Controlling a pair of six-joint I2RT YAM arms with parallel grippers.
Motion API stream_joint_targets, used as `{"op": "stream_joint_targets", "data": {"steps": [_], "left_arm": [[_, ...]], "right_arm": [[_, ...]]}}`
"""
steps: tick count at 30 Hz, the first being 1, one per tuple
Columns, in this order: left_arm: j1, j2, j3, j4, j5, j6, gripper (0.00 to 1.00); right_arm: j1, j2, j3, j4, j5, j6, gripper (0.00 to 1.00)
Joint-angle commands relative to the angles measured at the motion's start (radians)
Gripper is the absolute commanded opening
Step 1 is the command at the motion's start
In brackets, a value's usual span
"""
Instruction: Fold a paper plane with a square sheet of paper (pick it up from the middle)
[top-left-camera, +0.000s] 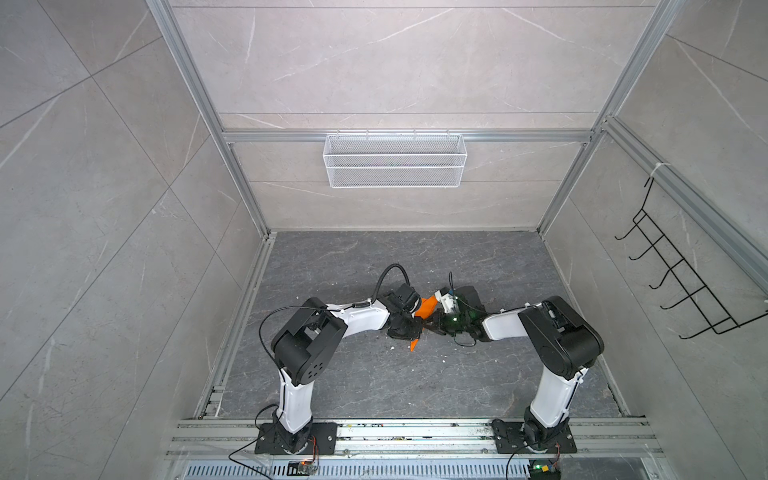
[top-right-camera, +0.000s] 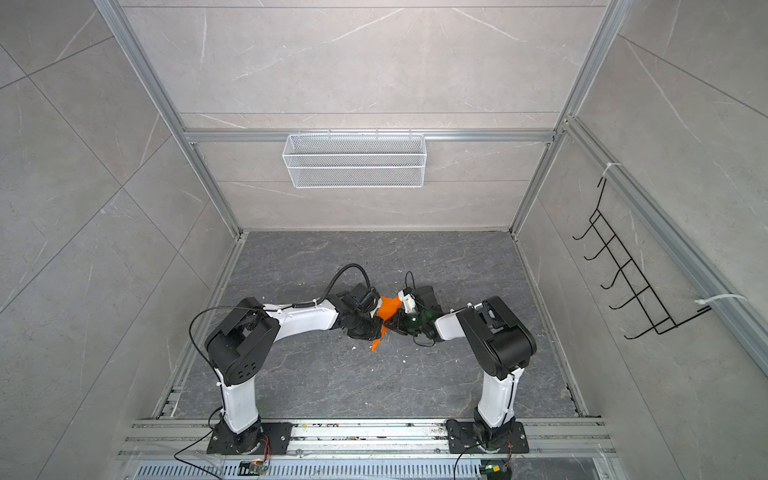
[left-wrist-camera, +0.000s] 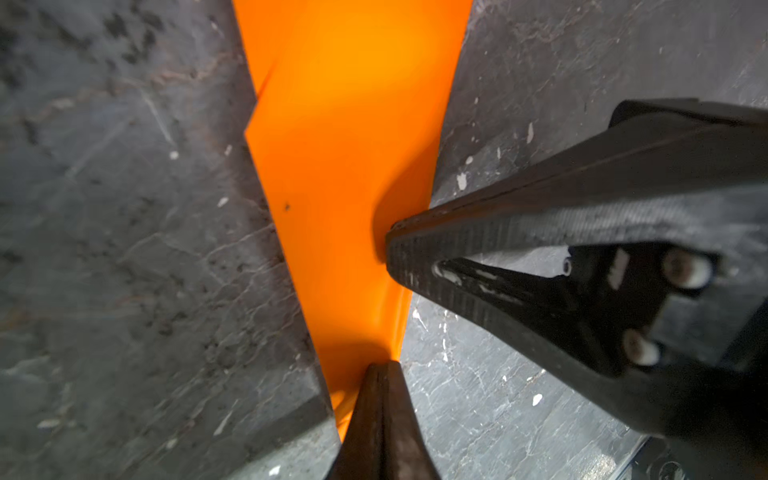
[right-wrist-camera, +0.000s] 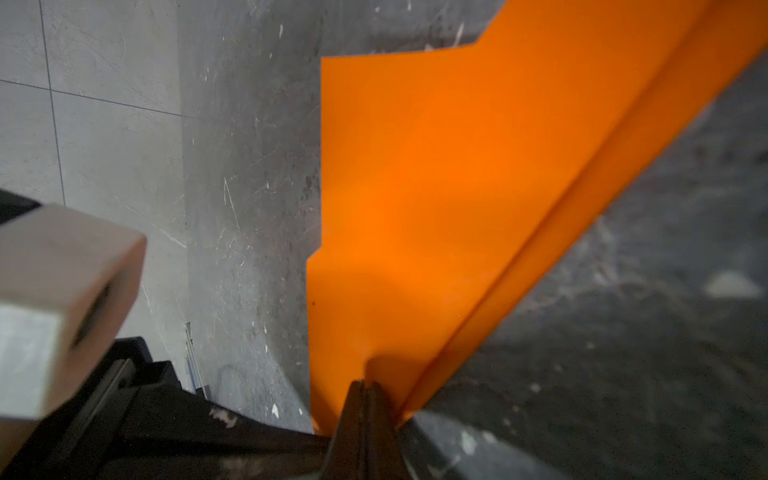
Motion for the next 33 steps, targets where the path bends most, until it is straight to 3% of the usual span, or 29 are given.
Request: {"op": "stream_joint_targets", "data": {"steps": [1, 5, 14, 24, 33], "left_arm": [[-0.004, -0.051, -0.035, -0.110, 0.000, -0.020, 0.04], [-0.004, -0.100, -0.049, -0.127, 0.013, -0.046, 0.09], [-0.007, -0.106, -0.043, -0.121, 0.043, -0.062, 0.08], [-0.063, -0.082, 0.056, -0.193, -0.170, -0.034, 0.06], [-0.092, -0.007, 0.108, -0.227, -0.245, -0.012, 0.05]], "right_arm": [[0.004, 0.042, 0.004, -0.075, 0.072, -0.010, 0.05], [0.004, 0.044, 0.004, -0.091, 0.090, -0.013, 0.05], [0.005, 0.062, 0.014, -0.091, 0.092, -0.006, 0.04], [0.006, 0.086, -0.002, -0.061, 0.114, 0.040, 0.04], [0.003, 0.111, -0.031, 0.013, 0.109, 0.100, 0.04]]}}
